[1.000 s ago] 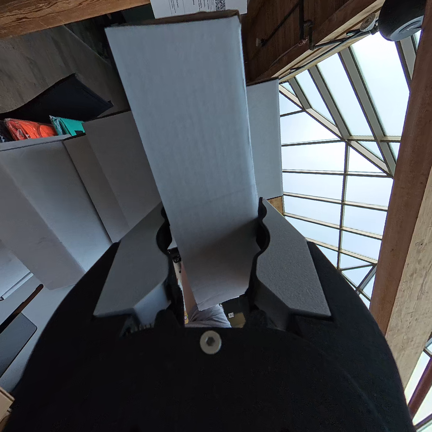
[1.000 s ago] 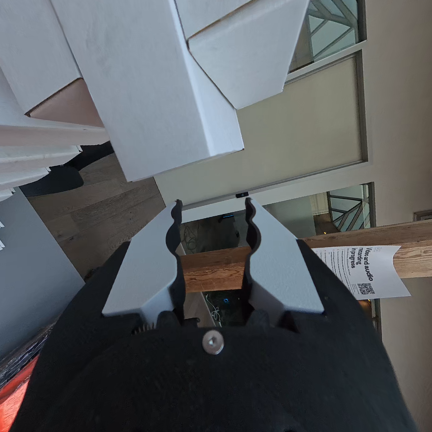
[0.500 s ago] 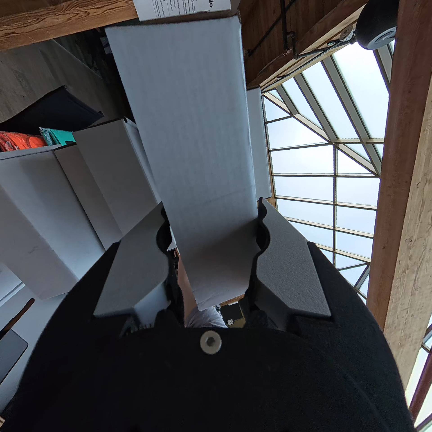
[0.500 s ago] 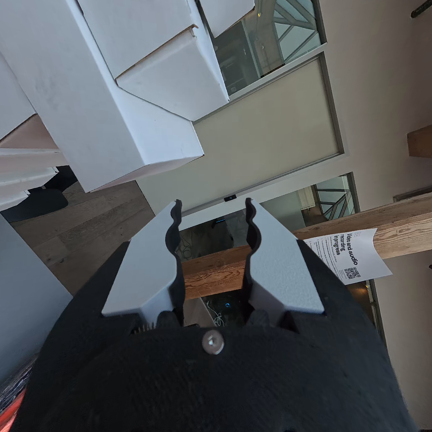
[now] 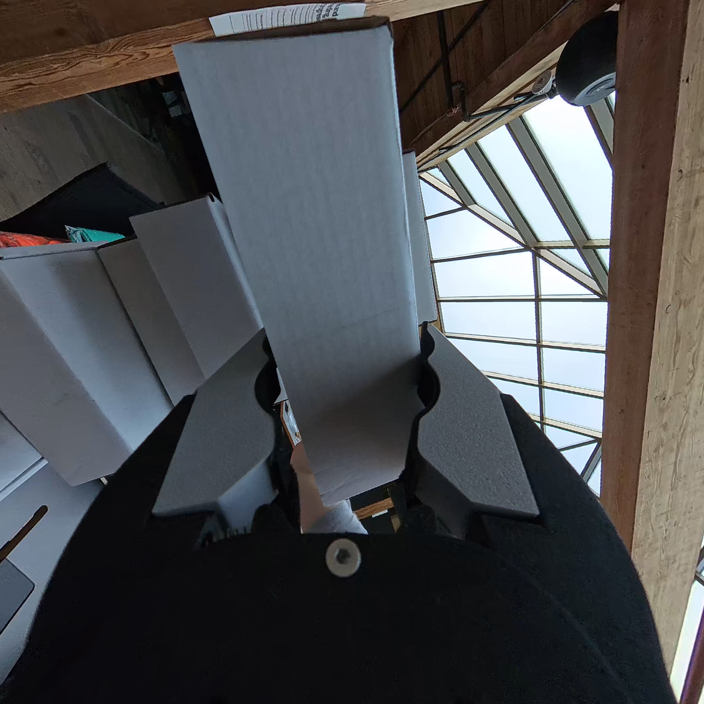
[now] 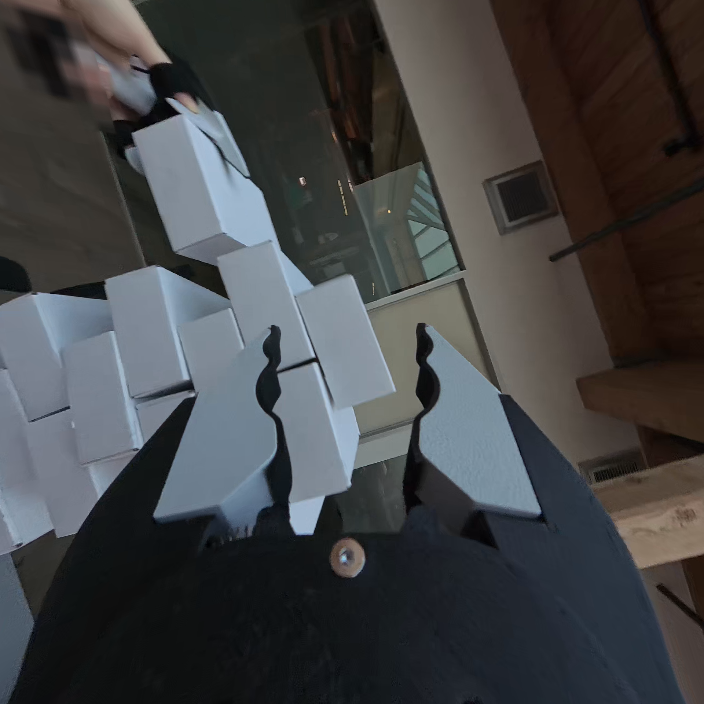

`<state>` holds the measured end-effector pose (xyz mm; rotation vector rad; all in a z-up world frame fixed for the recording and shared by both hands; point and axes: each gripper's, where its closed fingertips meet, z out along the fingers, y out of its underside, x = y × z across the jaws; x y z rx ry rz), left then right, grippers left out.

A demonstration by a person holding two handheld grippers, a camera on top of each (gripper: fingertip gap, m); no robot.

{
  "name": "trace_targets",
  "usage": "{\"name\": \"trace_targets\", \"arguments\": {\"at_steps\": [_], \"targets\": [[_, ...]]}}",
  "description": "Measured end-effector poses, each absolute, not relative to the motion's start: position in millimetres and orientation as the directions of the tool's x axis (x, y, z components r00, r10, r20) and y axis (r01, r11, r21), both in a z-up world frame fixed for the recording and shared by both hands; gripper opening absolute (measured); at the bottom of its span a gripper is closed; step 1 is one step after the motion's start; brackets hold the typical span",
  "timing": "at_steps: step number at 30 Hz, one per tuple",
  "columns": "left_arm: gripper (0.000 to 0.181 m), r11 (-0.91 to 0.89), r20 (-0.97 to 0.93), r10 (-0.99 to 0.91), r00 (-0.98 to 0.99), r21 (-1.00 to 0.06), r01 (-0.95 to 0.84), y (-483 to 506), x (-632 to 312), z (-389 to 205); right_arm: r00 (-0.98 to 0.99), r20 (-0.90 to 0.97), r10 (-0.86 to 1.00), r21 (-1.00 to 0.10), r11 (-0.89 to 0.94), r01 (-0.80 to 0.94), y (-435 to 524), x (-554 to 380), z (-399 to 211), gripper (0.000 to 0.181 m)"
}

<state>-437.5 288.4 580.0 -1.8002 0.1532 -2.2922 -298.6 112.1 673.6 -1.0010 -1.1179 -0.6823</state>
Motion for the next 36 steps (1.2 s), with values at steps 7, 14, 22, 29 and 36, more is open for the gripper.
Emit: {"name": "trace_targets", "arguments": {"at_steps": [7, 14, 22, 29, 36], "targets": [[0.072, -0.971, 0.948, -0.23, -0.221, -0.209, 0.114, 289, -434, 579, 0.1, 0.992, 0.08, -0.123, 0.384, 0.915, 153, -380, 635, 0.068], [0.072, -0.973, 0.949, -0.217, -0.231, -0.192, 0.125, 291, -435, 576, -0.029, 0.995, 0.098, 0.003, 0.254, 0.967, 204, -383, 610, 0.08], [0.072, -0.976, 0.952, -0.21, -0.222, -0.192, 0.102, 288, -426, 571, -0.075, 0.994, 0.079, 0.058, 0.196, 0.979, 229, -379, 597, 0.079], [0.072, -0.977, 0.954, -0.206, -0.219, -0.188, 0.1, 291, -425, 570, -0.057, 0.997, 0.047, 0.048, 0.167, 0.985, 237, -375, 603, 0.072], [0.072, -0.98, 0.955, -0.197, -0.222, -0.182, 0.084, 292, -422, 569, -0.041, 0.998, 0.038, 0.034, 0.173, 0.984, 240, -374, 603, 0.06]]}}
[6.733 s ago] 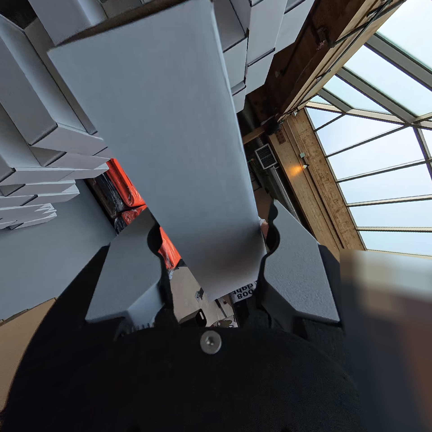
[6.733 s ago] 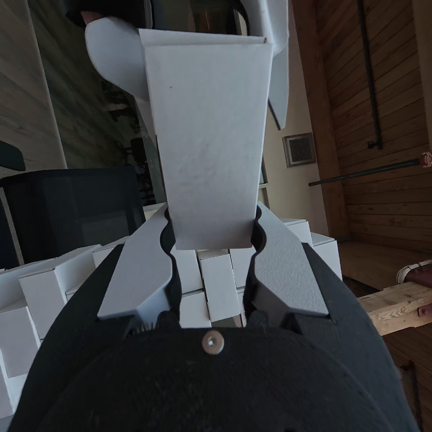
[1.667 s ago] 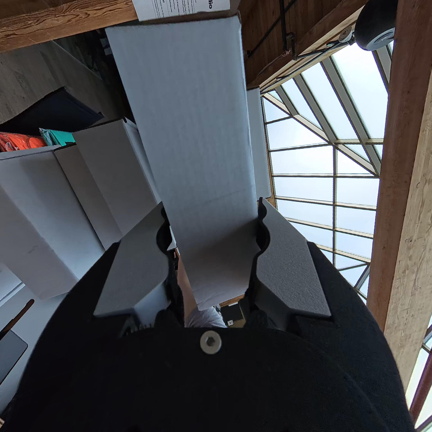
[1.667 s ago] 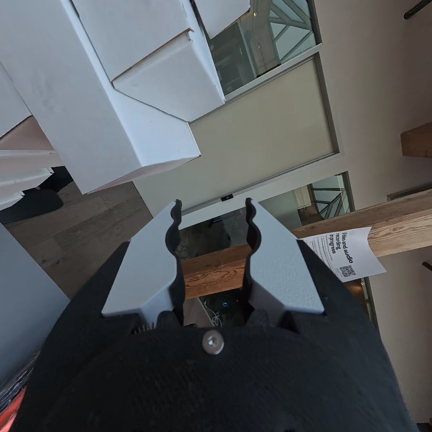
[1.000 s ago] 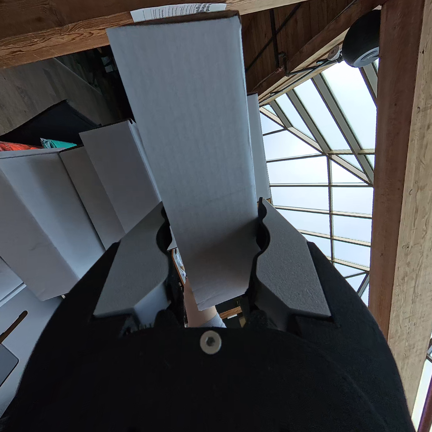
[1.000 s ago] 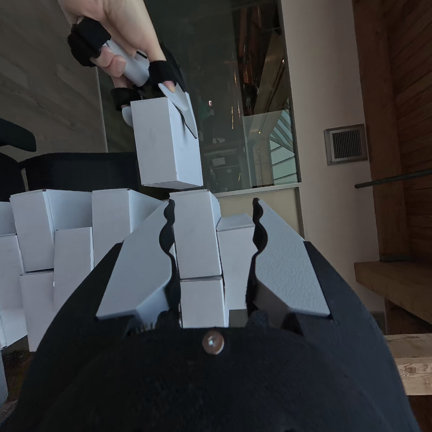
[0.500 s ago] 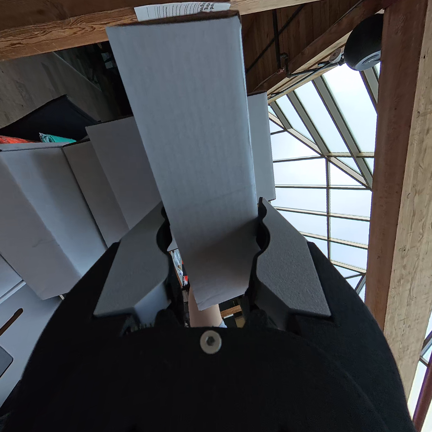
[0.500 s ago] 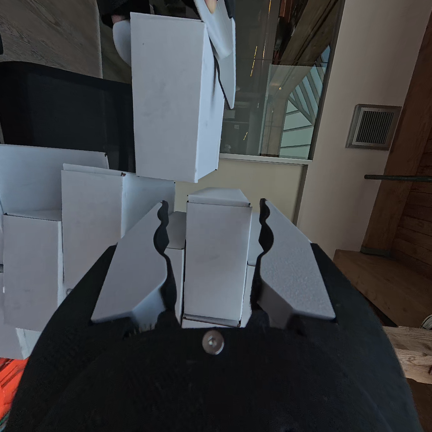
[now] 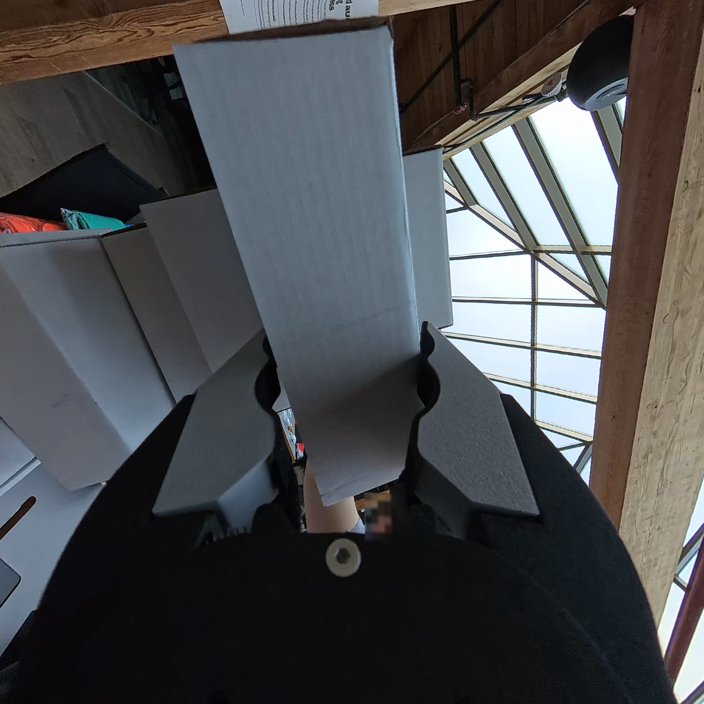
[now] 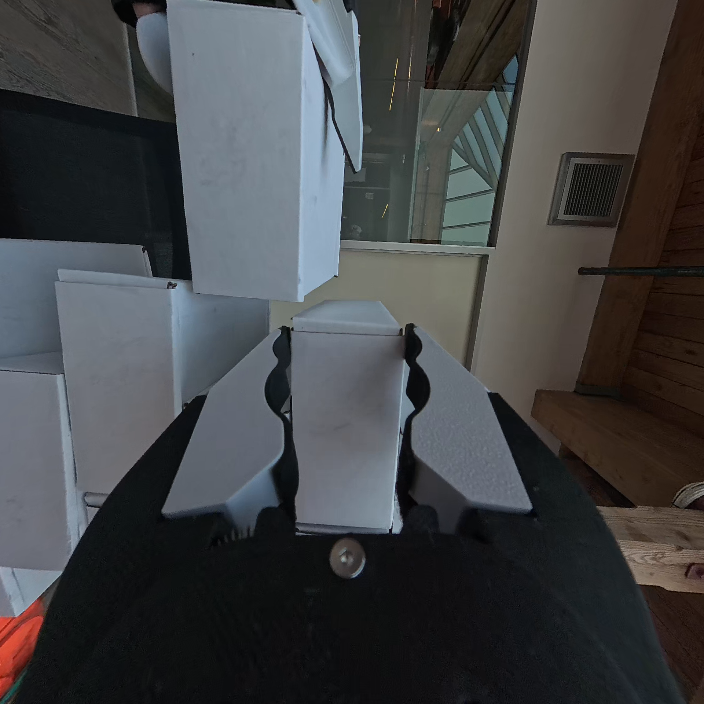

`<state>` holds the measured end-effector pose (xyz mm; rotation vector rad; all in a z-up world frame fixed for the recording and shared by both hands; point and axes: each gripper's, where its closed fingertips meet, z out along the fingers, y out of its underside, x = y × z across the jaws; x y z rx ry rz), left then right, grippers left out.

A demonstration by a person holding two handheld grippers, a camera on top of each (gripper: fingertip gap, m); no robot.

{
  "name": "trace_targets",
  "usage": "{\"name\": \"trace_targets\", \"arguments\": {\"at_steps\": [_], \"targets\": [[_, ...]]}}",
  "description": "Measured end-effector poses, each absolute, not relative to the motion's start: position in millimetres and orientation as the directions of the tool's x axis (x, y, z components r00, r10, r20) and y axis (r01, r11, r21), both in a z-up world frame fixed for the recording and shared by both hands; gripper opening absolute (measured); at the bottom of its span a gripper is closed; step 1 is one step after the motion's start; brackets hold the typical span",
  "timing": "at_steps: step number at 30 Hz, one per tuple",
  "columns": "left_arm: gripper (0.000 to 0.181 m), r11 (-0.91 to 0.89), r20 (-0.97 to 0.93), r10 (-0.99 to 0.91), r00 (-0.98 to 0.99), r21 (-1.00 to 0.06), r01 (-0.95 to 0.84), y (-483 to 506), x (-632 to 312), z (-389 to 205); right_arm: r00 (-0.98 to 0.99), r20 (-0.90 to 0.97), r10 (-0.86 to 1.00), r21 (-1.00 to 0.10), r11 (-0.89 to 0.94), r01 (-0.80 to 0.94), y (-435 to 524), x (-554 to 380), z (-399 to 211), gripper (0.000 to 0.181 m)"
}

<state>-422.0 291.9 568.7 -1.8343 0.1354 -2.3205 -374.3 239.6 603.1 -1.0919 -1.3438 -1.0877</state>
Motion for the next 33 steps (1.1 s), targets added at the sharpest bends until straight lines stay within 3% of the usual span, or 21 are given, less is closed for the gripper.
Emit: {"name": "trace_targets", "arguments": {"at_steps": [33], "targets": [[0.072, -0.98, 0.958, -0.199, -0.208, -0.201, 0.009, 285.0, -411.4, 567.7, -0.007, 1.0, 0.03, 0.002, 0.184, 0.983, 240.7, -373.3, 606.4, 0.06]]}}
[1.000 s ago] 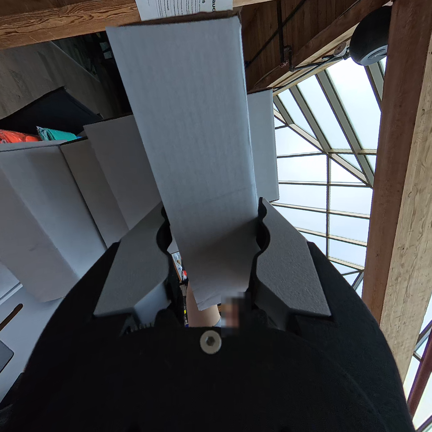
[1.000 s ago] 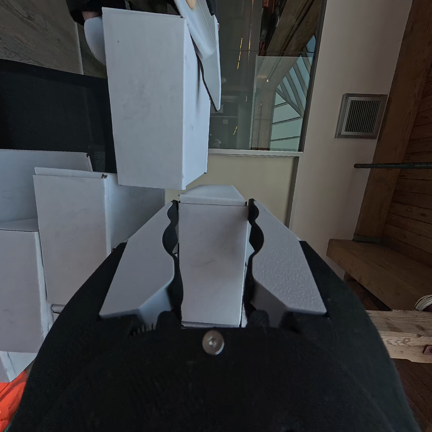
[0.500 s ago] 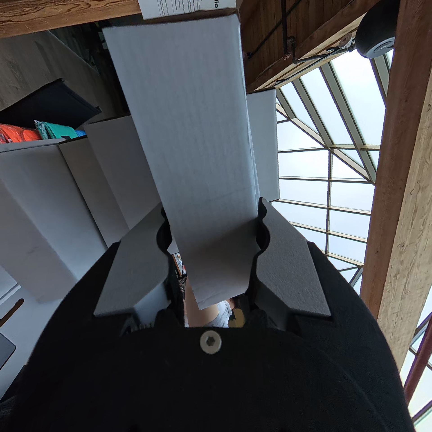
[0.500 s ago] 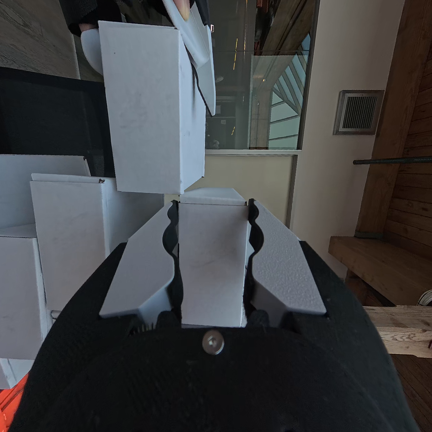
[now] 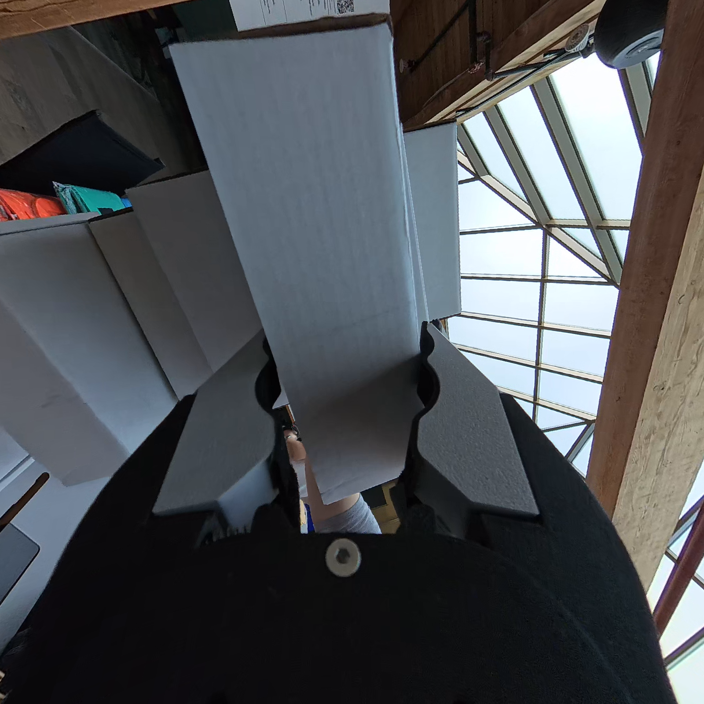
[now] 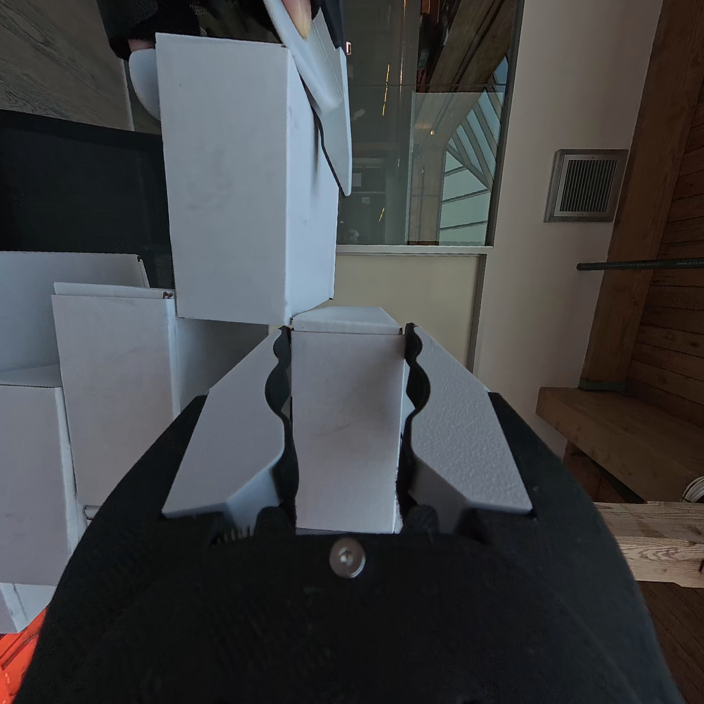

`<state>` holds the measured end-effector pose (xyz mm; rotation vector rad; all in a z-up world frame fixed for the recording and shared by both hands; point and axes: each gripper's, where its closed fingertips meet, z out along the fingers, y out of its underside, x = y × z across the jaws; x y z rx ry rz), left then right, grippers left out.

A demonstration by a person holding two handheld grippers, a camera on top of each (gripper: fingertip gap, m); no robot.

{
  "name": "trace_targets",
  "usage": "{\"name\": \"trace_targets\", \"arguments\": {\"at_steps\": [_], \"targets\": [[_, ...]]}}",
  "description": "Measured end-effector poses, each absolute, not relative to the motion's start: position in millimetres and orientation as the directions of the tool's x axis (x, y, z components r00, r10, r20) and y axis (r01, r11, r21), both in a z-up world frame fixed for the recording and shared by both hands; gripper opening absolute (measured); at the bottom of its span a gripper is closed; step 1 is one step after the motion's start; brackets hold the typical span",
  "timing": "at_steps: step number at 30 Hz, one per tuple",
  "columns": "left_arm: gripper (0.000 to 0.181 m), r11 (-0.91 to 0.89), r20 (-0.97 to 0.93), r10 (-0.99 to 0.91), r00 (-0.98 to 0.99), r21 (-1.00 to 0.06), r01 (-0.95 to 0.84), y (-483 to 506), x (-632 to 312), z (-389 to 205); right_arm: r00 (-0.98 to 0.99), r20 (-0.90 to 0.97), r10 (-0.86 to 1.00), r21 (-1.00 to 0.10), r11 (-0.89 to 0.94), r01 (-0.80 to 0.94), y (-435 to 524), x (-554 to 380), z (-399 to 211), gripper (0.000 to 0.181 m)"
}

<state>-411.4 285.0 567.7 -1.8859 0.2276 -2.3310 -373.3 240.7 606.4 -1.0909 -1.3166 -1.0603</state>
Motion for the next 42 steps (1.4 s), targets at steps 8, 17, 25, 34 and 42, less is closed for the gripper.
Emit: {"name": "trace_targets", "arguments": {"at_steps": [8, 17, 25, 34, 42], "targets": [[0.072, -0.982, 0.96, -0.184, -0.213, -0.188, -0.002, 284, -411, 565, -0.034, 0.998, 0.044, 0.025, 0.189, 0.982, 239, -375, 604, 0.067], [0.072, -0.983, 0.959, -0.181, -0.218, -0.184, 0.007, 286, -413, 565, -0.023, 0.999, 0.034, 0.015, 0.231, 0.973, 227, -380, 610, 0.075], [0.072, -0.984, 0.958, -0.176, -0.226, -0.18, 0.003, 285, -413, 564, 0.336, 0.942, 0.011, -0.311, 0.402, 0.861, 153, -351, 665, 0.064], [0.072, -0.984, 0.959, -0.175, -0.223, -0.179, 0.003, 283, -411, 564, 0.674, 0.701, -0.234, -0.63, 0.241, 0.738, 139, -130, 699, 0.034], [0.072, -0.984, 0.961, -0.174, -0.214, -0.178, -0.001, 282, -411, 564, 0.773, 0.634, -0.006, -0.773, -0.023, 0.634, 220, -56, 574, 0.034]]}}
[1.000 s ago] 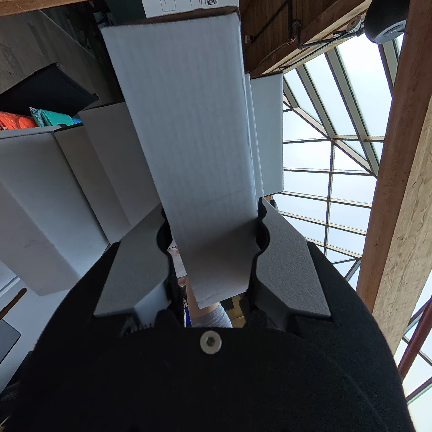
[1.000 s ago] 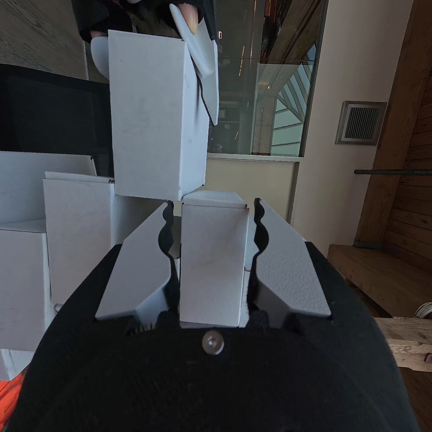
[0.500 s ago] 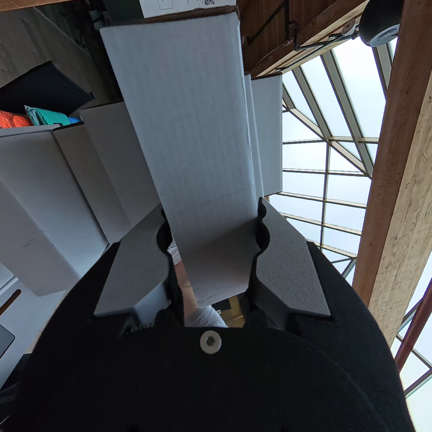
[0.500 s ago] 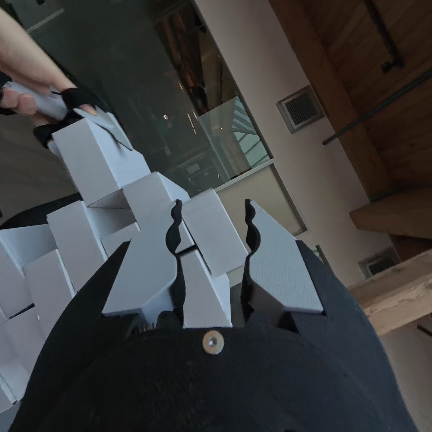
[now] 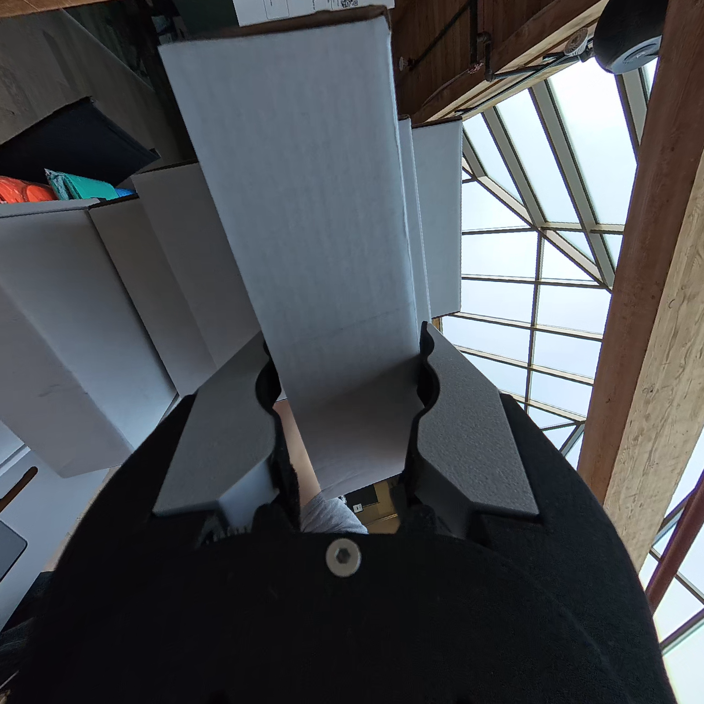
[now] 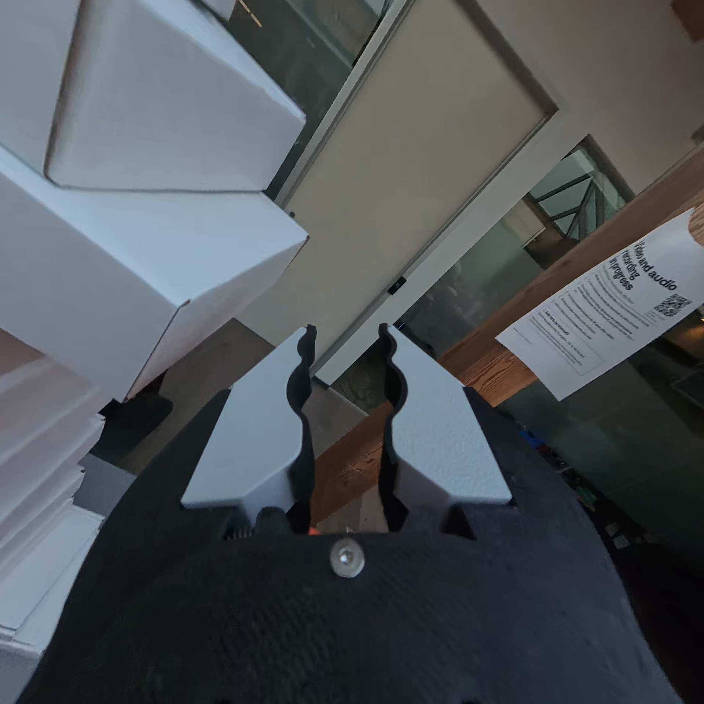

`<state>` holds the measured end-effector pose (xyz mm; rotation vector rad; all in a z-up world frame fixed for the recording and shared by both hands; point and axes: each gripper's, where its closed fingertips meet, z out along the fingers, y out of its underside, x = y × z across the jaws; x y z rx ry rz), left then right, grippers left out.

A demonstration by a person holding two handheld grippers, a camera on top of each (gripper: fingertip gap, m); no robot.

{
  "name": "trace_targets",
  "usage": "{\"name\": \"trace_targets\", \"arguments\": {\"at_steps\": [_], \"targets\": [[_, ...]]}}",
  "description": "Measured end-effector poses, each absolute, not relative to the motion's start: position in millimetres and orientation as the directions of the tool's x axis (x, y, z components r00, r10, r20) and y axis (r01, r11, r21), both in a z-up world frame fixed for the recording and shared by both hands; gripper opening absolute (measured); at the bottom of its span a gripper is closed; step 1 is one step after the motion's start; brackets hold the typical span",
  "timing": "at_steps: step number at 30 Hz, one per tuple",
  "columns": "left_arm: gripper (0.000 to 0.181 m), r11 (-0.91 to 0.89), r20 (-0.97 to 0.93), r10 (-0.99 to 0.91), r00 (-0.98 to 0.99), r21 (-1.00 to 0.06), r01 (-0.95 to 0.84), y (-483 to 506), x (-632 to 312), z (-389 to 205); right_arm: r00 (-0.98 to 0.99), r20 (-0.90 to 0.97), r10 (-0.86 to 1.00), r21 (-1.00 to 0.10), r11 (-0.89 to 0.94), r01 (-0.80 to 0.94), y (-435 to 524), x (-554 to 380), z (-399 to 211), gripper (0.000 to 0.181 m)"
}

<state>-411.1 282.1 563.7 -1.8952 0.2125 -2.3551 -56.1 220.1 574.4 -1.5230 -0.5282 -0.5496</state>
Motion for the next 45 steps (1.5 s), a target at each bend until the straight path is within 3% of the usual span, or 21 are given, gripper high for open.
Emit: {"name": "trace_targets", "arguments": {"at_steps": [9, 45], "targets": [[0.072, -0.986, 0.963, -0.167, -0.213, -0.169, 0.008, 284, -416, 562, 0.75, 0.652, 0.115, -0.755, 0.004, 0.656, 235, -97, 552, 0.022], [0.073, -0.987, 0.964, -0.153, -0.219, -0.162, -0.021, 276, -377, 562, 0.706, 0.695, 0.136, -0.715, 0.028, 0.699, 232, -106, 555, 0.022]]}}
